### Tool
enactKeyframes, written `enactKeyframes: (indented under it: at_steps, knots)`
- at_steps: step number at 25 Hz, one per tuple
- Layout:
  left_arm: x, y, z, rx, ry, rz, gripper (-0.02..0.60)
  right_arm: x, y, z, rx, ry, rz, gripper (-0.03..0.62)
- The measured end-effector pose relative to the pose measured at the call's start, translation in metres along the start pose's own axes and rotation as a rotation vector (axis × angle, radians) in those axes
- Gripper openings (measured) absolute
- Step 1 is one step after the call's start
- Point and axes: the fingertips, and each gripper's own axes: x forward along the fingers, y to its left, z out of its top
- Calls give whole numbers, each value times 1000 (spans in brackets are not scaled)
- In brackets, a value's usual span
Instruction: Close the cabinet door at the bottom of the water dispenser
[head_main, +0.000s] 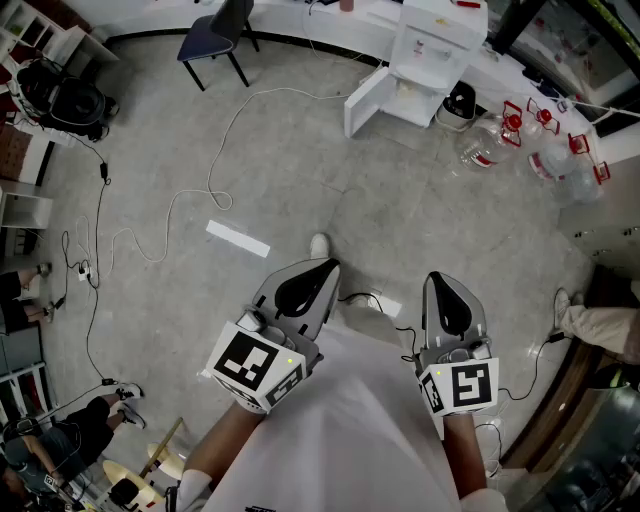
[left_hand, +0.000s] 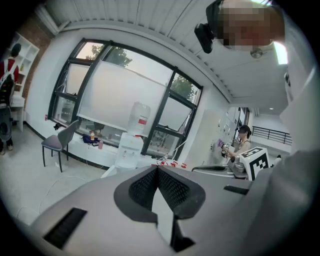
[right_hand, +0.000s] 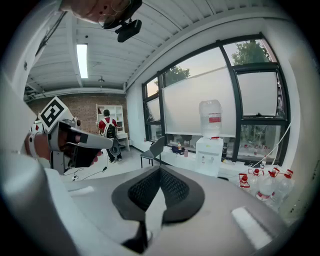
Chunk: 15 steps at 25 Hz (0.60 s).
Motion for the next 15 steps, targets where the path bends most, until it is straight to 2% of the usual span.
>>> enactKeyframes:
  at_steps: [8,15]
  knots:
    - [-23,-38,-5,50,8,-25,6,-36,18,21,-2,-64,-8,9]
    - [-28,-26,-2,47,-12,-34,6,-35,22,25,29,-96,-57,8]
